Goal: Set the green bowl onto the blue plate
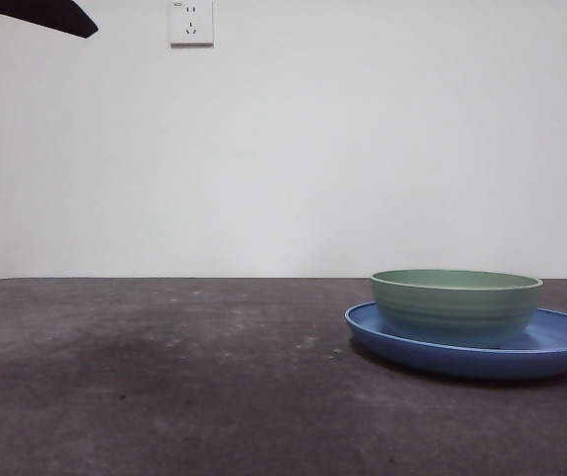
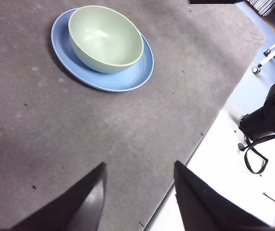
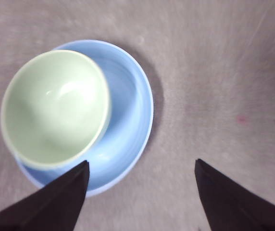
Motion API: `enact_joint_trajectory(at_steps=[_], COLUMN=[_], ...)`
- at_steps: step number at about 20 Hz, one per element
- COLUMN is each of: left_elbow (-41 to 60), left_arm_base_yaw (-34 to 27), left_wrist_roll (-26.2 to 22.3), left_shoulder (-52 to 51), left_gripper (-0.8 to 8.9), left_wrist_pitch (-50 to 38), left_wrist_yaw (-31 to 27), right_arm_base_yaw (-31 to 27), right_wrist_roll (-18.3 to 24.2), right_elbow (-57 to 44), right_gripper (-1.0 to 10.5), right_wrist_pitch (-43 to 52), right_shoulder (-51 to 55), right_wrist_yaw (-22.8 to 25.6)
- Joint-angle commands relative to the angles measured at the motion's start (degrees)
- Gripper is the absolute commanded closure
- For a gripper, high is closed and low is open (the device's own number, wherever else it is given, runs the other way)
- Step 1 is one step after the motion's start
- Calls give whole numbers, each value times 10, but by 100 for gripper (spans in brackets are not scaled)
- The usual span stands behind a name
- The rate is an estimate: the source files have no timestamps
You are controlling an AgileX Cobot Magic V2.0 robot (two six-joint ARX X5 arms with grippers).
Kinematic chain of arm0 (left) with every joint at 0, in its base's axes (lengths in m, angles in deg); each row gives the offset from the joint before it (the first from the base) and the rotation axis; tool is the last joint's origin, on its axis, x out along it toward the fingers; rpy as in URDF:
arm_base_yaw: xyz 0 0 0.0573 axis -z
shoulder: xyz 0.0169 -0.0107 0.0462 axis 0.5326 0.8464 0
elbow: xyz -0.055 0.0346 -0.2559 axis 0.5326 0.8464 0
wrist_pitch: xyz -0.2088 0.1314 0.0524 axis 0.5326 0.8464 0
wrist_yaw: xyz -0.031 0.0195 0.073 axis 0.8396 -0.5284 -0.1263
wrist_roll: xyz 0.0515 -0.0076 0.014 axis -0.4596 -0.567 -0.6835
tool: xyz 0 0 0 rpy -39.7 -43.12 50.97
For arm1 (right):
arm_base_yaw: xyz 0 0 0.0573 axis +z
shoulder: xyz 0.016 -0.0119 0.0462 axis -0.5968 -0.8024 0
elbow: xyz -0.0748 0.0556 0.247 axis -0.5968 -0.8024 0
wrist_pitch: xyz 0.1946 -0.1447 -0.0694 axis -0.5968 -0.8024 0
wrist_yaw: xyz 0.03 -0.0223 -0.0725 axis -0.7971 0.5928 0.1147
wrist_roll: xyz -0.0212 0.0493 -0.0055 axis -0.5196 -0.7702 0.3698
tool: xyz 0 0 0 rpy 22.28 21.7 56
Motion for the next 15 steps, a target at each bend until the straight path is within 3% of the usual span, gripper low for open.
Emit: enact_joint_trajectory(at_steps=[1,10,12,15], left_elbow=[-5,-5,-5,-5], left_arm_base_yaw=[3,3,3,3], left_wrist_roll=[-14,-14,-14,-14], left_shoulder=[4,4,4,4], left_gripper=[588,588,588,588], left_wrist_pitch=[-5,-4,-4,-4], left_wrist_yaw=[3,3,3,3], right_arm_base_yaw=[-17,-14,-11,-4], right_wrist_roll=[5,18,23,23], right_elbow=[8,8,8,8], right_gripper=[599,602,687,705], right_wrist_pitch=[35,144,161,182], right_shoulder=[-65,-261,-288,-312], right_wrist_yaw=[-45,-79,-92,-94])
